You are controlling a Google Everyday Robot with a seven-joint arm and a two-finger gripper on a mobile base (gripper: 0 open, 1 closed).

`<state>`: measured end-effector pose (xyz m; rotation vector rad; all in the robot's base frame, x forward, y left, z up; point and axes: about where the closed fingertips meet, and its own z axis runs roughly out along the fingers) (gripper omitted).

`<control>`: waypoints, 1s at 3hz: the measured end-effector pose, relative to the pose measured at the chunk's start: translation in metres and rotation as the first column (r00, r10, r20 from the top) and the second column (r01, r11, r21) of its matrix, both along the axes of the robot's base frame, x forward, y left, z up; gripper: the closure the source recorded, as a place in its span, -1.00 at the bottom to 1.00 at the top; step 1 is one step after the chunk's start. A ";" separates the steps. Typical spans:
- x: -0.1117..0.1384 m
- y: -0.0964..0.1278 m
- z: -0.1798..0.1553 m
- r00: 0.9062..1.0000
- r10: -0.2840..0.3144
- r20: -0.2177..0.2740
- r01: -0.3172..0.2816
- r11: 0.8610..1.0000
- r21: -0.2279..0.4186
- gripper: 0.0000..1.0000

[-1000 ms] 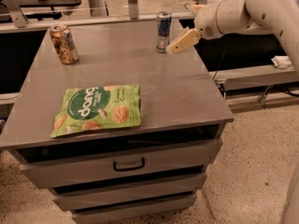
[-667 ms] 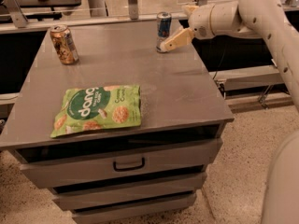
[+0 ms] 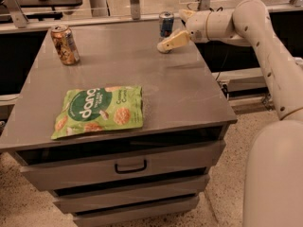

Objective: Knock redbull can over

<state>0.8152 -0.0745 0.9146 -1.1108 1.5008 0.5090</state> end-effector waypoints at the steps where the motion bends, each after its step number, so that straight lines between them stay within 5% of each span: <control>1: 0.008 0.003 -0.013 1.000 0.009 -0.019 -0.009 1.000 0.017 -1.00; 3: -0.011 0.041 -0.014 0.989 0.145 -0.029 -0.143 0.988 0.056 -1.00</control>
Offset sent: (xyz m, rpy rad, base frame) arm 0.0031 0.0213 -0.0185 0.0531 0.0351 0.1154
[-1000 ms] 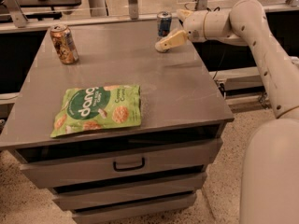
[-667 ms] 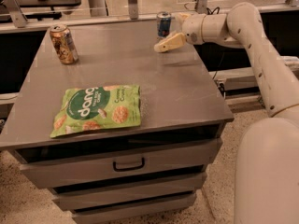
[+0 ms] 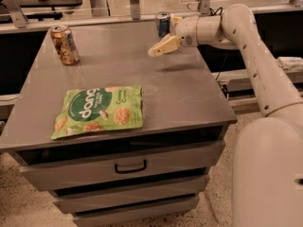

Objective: Knock redbull can over

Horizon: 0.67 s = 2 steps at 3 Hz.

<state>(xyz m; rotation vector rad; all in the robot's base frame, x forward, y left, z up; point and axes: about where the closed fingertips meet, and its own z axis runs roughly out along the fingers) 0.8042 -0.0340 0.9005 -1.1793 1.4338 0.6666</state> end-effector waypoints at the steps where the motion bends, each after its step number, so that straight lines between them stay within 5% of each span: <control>1: -0.030 0.037 0.010 0.992 0.128 -0.007 -0.127 0.991 0.027 -1.00; 2: -0.064 0.063 0.025 0.972 0.237 -0.006 -0.236 0.970 0.050 -1.00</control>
Offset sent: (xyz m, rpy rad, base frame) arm -0.1114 0.0862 0.0461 0.0753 0.0128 0.3718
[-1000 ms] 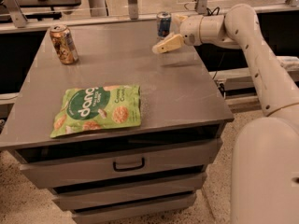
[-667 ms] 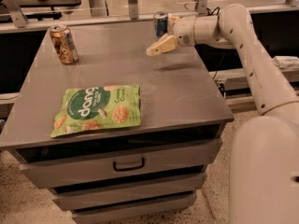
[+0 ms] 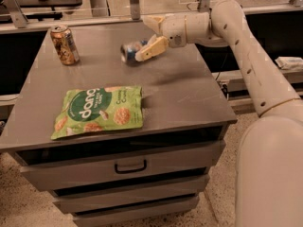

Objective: Knock redbull can over

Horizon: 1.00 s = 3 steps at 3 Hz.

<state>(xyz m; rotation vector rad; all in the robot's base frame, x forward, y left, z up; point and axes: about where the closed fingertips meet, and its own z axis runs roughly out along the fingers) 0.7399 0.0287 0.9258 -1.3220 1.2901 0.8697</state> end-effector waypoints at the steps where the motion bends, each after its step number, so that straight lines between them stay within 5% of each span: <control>1: -0.013 0.004 0.005 1.000 0.022 -0.001 -0.022 1.000 -0.004 -1.00; 2: -0.010 -0.009 0.005 1.000 -0.022 0.014 0.022 0.999 -0.026 -1.00; 3: 0.004 -0.052 0.005 0.988 -0.148 0.046 0.151 0.986 -0.067 -1.00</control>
Offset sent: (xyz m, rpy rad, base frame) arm -0.0029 -0.0374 0.0066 -0.0581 -0.0389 -0.1056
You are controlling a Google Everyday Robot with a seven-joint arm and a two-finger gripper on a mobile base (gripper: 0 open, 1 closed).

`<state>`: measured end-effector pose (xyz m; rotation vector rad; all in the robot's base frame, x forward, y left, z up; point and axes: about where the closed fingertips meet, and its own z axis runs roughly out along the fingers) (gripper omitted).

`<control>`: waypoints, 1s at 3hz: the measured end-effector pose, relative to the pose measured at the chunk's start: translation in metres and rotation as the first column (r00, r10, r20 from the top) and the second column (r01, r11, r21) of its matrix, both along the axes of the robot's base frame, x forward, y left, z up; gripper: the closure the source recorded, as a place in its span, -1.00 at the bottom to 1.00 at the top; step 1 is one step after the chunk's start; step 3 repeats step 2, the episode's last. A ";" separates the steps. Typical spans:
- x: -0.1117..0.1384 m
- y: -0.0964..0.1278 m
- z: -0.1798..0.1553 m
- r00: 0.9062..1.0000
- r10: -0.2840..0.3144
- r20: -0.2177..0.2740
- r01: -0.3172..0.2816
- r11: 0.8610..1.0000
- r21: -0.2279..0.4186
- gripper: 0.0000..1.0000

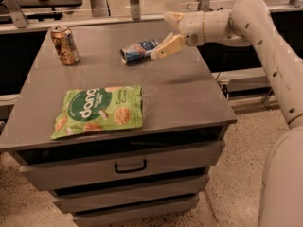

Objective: Knock redbull can over

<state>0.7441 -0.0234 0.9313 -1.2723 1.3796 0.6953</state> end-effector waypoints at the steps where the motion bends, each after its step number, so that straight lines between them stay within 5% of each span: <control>1: 0.010 -0.059 0.005 0.988 -0.143 0.049 0.146 0.988 -0.053 -1.00; 2: 0.014 -0.120 0.020 0.959 -0.261 0.109 0.270 0.959 -0.086 -1.00; 3: 0.014 -0.120 0.020 0.959 -0.261 0.109 0.270 0.959 -0.086 -1.00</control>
Offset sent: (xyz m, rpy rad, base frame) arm 0.0142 -0.2015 0.0415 -0.1514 -0.1627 -0.4250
